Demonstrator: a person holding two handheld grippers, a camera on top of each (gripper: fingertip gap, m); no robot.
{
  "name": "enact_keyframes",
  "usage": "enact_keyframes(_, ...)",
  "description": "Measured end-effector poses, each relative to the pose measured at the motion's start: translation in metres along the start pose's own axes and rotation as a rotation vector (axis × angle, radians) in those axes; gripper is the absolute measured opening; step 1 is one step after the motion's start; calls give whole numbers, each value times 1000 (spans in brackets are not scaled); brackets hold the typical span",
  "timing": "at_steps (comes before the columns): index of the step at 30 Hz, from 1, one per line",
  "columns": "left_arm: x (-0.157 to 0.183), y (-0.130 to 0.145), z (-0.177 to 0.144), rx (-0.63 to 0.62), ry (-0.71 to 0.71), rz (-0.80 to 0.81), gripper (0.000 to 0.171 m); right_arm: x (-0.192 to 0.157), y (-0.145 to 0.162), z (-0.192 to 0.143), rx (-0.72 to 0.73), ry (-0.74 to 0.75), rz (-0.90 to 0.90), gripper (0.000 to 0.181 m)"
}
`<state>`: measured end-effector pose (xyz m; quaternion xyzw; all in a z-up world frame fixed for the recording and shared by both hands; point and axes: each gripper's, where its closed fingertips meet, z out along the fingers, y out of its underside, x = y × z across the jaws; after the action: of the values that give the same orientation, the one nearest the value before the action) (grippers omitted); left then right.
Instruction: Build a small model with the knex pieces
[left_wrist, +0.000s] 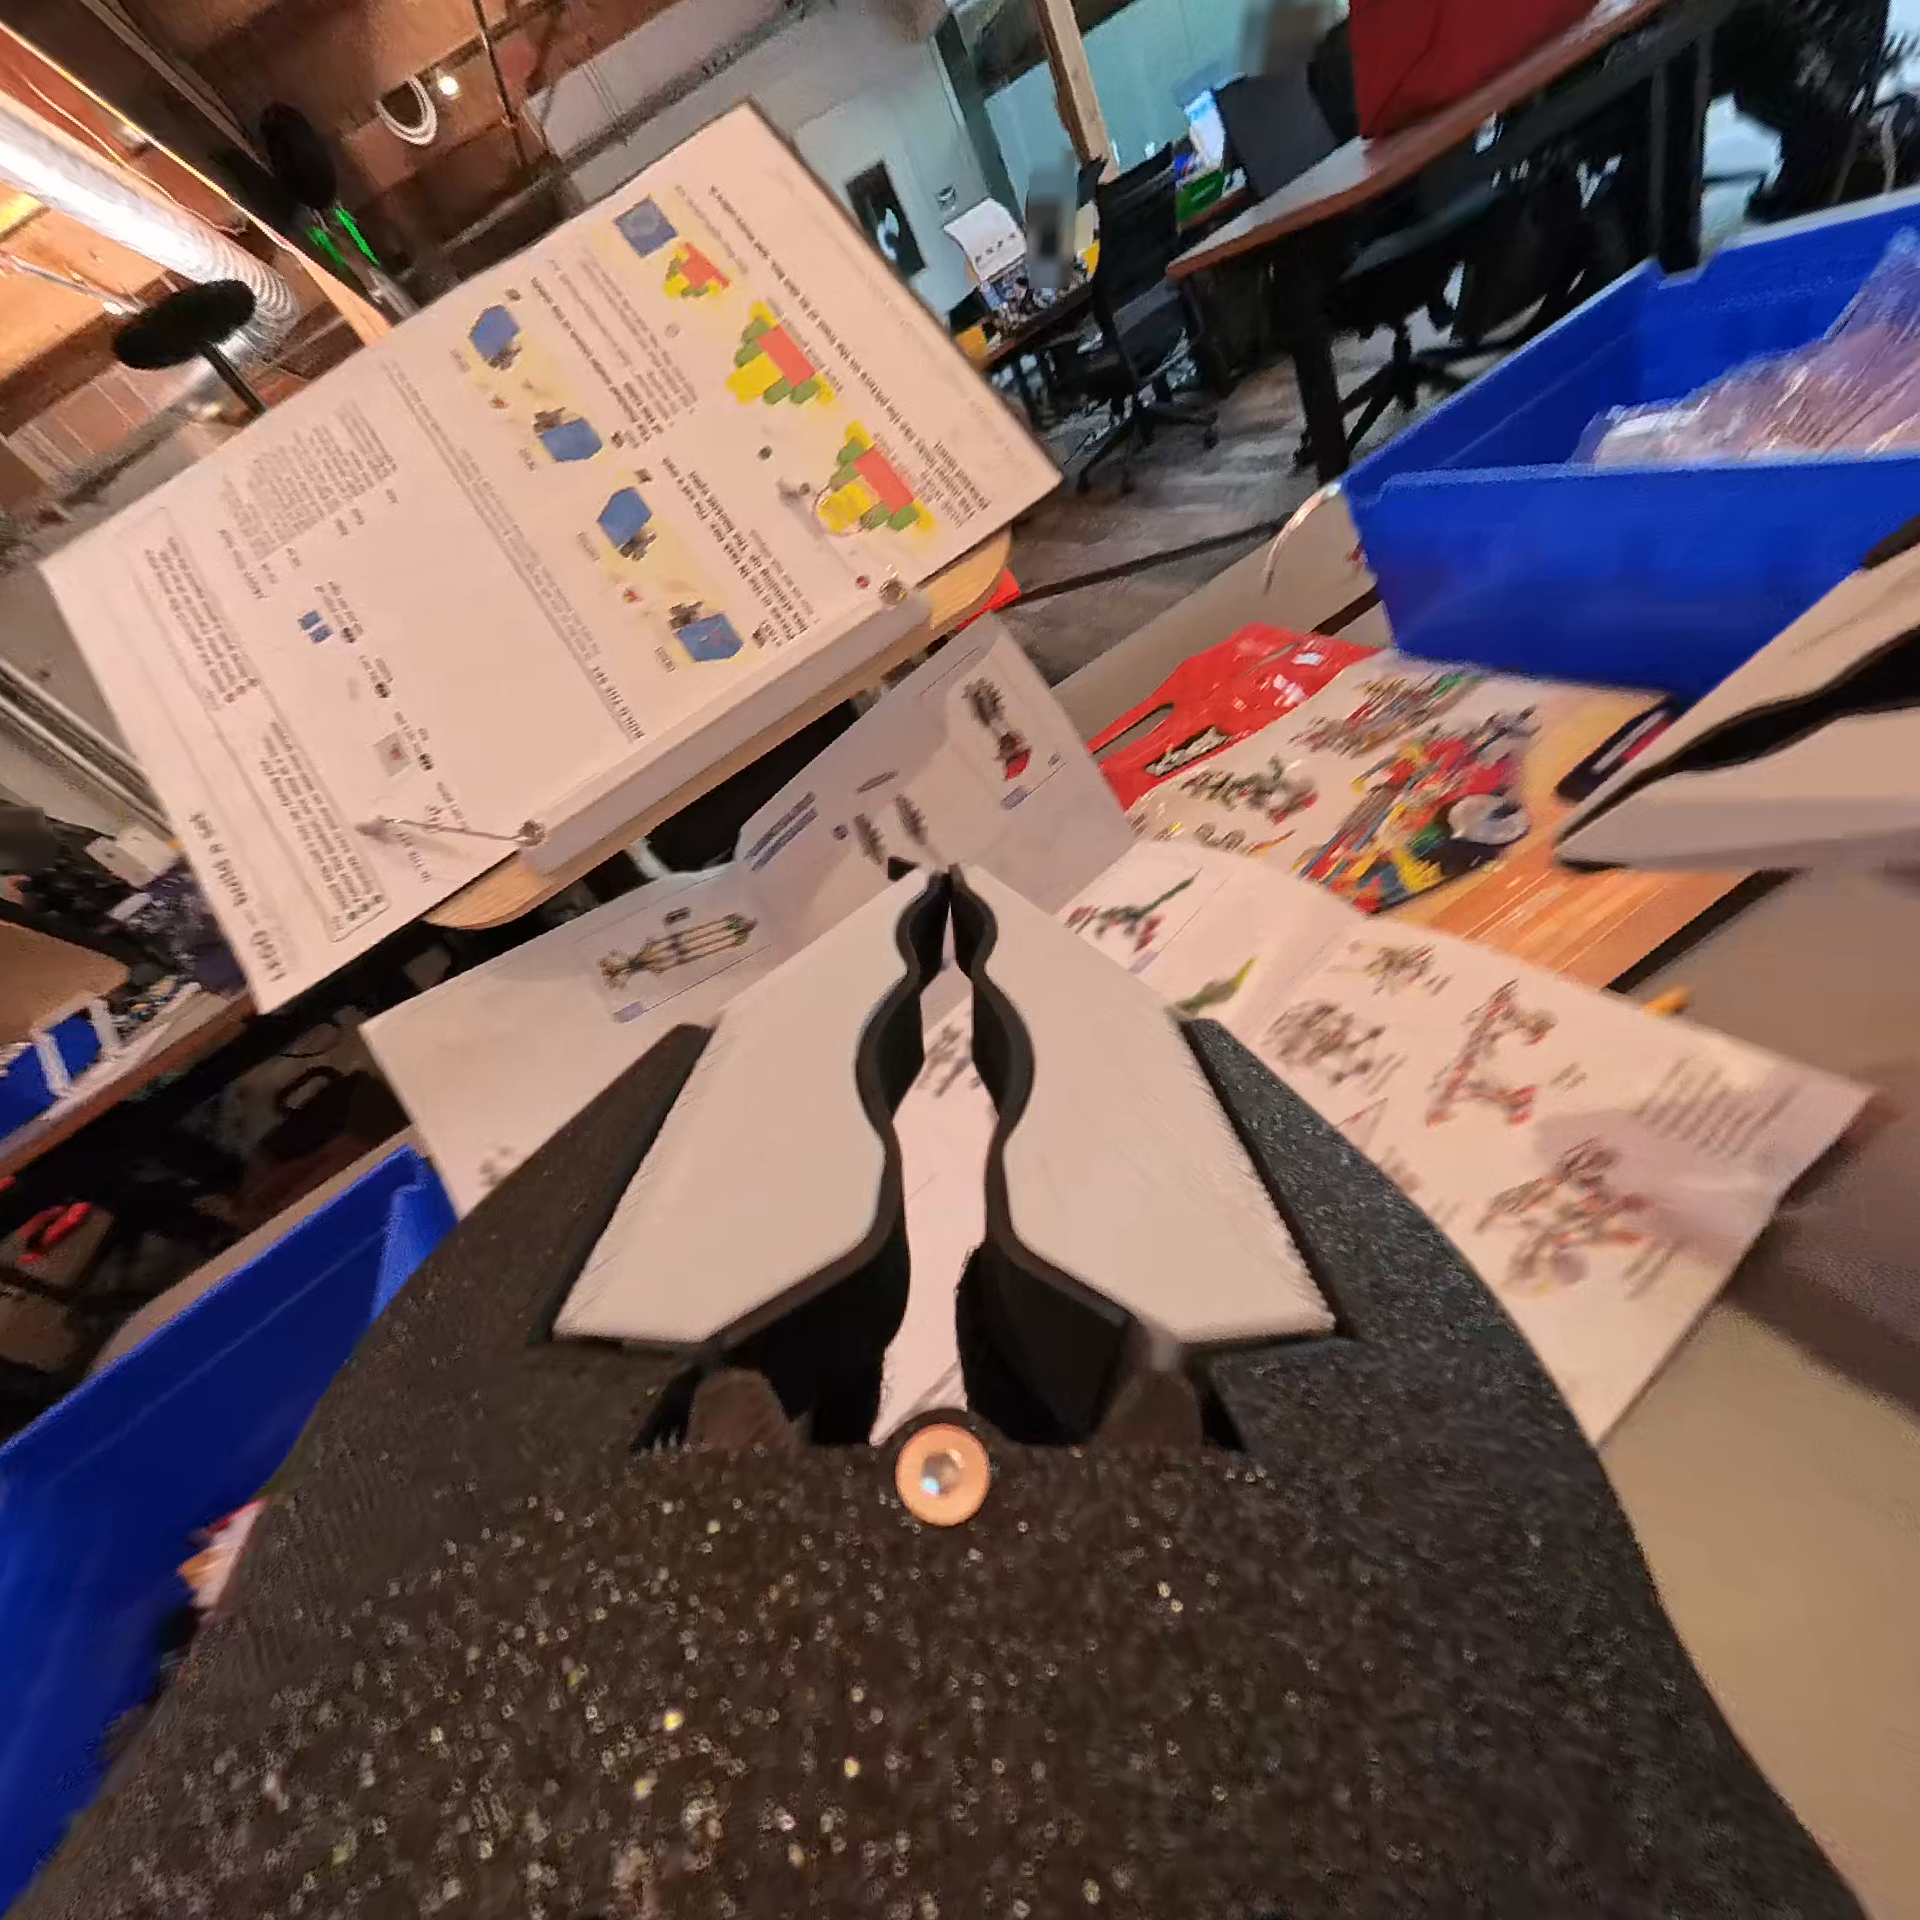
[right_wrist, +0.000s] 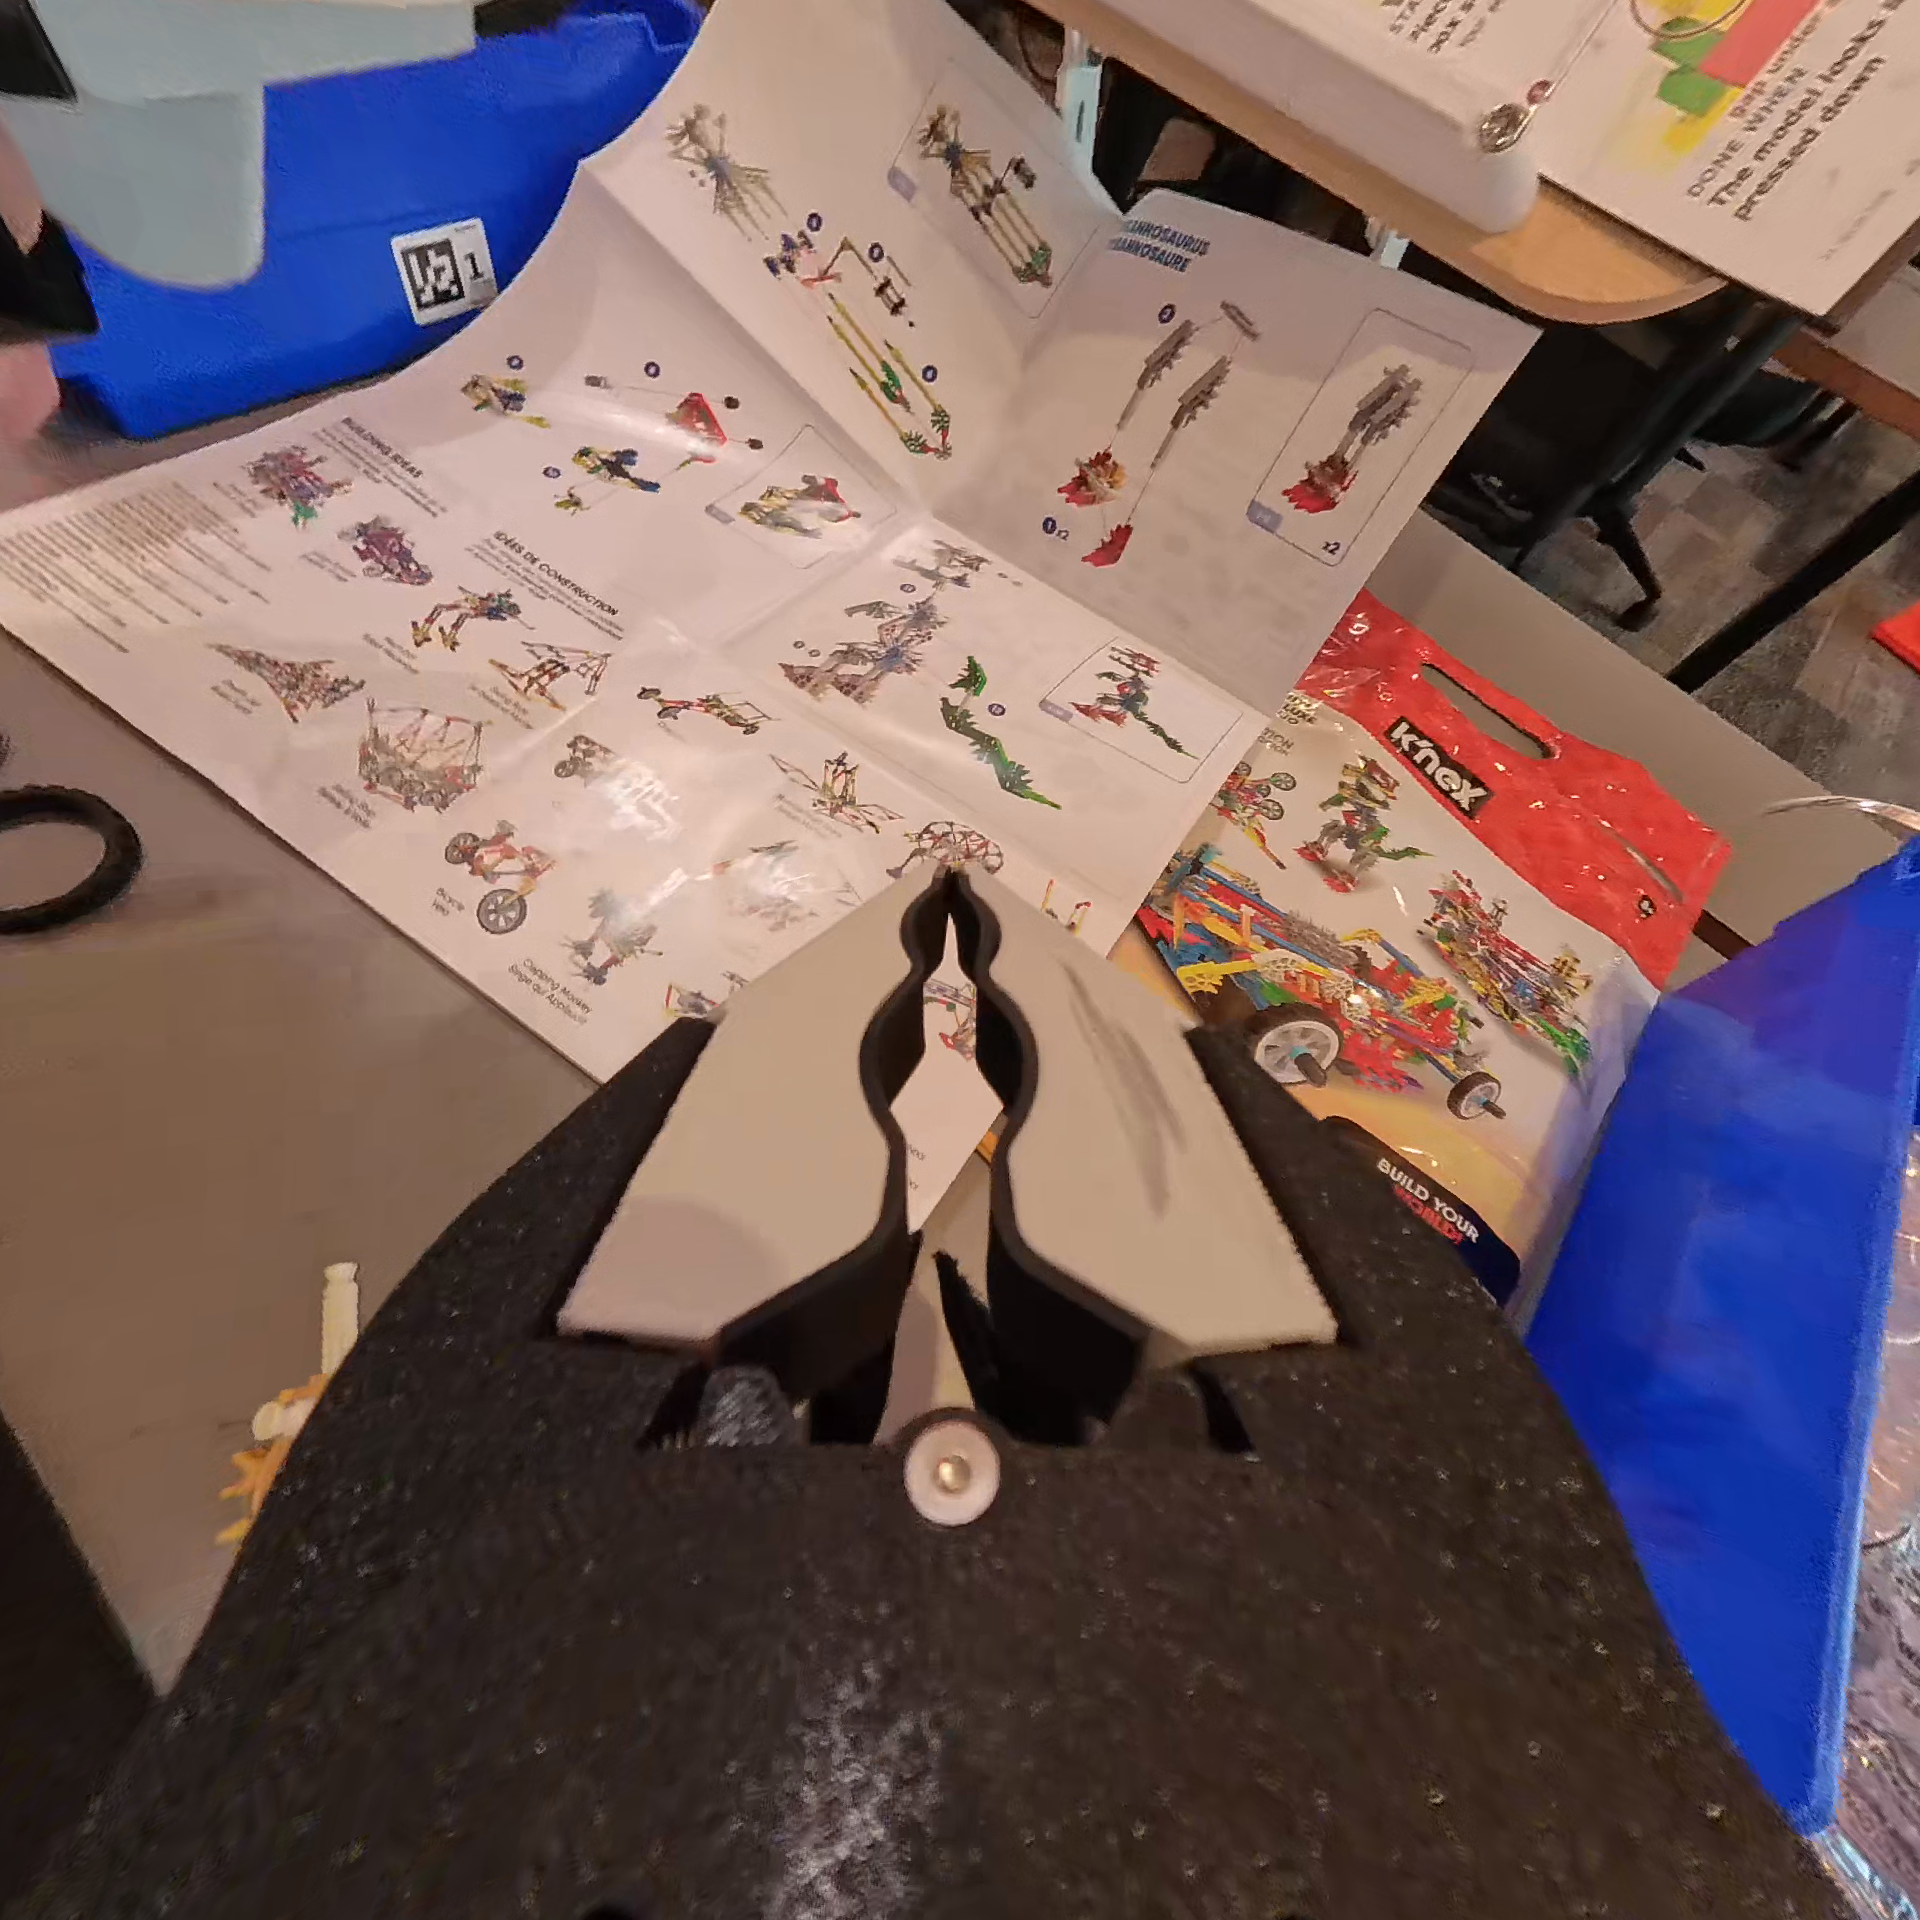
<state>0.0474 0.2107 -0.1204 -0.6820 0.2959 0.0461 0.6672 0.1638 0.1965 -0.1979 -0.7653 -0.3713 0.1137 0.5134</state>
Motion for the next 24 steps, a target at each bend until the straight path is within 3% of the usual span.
enact_keyframes(6, -68, 45, -31, -52, -63, 64, 7, -2, 0, -3, 1, -8, -2, 2)
enact_keyframes(11, -101, 74, -66, -85, -84, 131, 17, -15, 3, -5, -8, -16, 21, 24)
enact_keyframes(15, -97, 101, -85, -120, -14, 262, 19, -39, 15, -3, -44, -50, 7, 39)
enact_keyframes(20, -75, 125, -98, -177, 171, 249, 32, -60, 34, -9, -110, -118, -7, 64)
enact_keyframes(24, -59, 130, -111, -161, 294, 275, 45, -50, 54, -26, -134, -162, 4, 65)
